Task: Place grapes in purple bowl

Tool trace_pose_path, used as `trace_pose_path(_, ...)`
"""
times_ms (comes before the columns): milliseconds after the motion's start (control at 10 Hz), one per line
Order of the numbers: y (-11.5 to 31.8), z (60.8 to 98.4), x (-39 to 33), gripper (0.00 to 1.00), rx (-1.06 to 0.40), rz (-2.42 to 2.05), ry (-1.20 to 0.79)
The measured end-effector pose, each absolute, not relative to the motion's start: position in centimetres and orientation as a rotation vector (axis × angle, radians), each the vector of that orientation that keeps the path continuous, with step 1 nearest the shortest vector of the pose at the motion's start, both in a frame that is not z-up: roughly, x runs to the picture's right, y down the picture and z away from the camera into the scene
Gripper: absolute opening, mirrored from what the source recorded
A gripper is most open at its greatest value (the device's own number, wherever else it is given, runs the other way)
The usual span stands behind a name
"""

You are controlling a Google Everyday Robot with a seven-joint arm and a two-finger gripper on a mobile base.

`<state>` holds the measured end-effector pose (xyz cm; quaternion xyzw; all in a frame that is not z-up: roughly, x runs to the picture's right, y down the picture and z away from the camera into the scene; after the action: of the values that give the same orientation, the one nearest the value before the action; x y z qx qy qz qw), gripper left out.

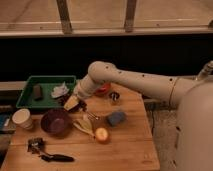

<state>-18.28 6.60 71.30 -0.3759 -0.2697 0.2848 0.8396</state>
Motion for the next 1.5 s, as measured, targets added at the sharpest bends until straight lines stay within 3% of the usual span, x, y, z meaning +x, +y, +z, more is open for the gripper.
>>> trace_pose_path(300,6.7,71.1,-18.3,0.0,-0.763,0.614,-0.571)
trace_pose_path(900,8.1,74.1,-23.1,0.0,-0.947,0.516,-0.621)
trace_pose_path(1500,10.1,72.9,-29.1,0.0,-1.083,0.409,-0.701)
